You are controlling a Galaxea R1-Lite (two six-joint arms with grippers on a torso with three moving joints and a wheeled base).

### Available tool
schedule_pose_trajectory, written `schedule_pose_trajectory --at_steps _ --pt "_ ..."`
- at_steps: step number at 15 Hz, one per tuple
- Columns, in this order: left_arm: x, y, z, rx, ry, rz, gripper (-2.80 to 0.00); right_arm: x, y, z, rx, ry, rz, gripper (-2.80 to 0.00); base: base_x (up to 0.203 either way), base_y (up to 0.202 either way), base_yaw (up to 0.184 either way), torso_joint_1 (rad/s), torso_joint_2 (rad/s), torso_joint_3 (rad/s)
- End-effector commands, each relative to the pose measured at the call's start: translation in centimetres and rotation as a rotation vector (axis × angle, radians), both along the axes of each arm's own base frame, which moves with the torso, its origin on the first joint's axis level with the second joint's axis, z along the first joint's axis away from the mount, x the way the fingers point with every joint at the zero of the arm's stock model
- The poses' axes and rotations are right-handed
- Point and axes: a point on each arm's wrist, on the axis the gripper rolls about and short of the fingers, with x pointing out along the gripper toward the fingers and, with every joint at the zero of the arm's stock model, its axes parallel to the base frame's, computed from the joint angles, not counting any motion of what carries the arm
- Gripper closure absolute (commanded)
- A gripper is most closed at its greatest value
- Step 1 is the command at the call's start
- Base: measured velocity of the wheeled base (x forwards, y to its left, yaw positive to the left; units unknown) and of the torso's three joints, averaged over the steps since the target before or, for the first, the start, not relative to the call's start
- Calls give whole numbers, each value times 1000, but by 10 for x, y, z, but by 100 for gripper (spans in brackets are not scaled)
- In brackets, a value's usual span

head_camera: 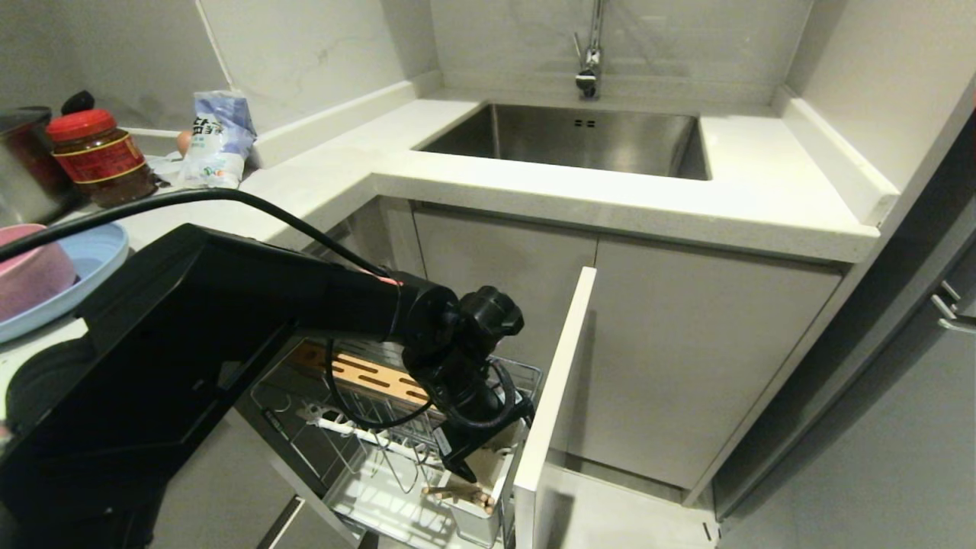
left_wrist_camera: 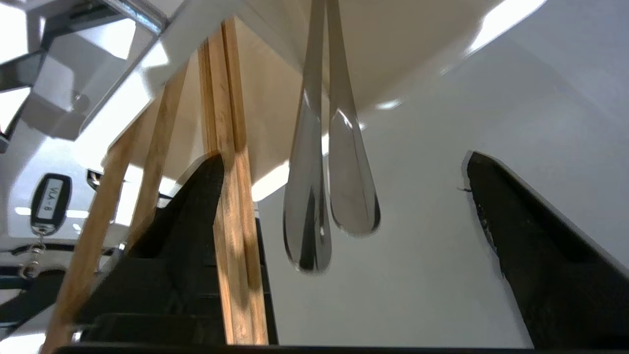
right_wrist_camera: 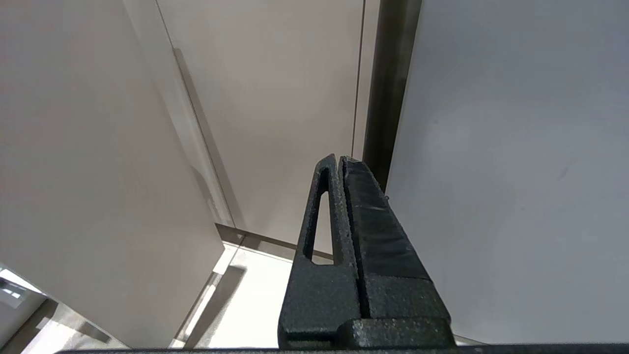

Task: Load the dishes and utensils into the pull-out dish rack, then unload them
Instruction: Take the fork out of the cupboard

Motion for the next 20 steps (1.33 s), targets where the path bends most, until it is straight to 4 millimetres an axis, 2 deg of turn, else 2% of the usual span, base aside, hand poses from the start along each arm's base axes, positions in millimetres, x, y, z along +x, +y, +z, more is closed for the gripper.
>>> schedule_pose_trajectory --at_steps 1,13,15,20 --pt "1 0 -4 7 13 7 0 2 0 -7 0 25 1 0 0 0 0 0 0 0" --pt "1 -1 -3 14 6 5 0 2 0 -7 0 25 1 0 0 0 0 0 0 0" --pt "-2 1 10 6 -27 9 0 2 0 -7 0 25 1 0 0 0 0 0 0 0" --pt "-19 13 55 -19 -97 8 0 2 0 -7 0 25 1 0 0 0 0 0 0 0"
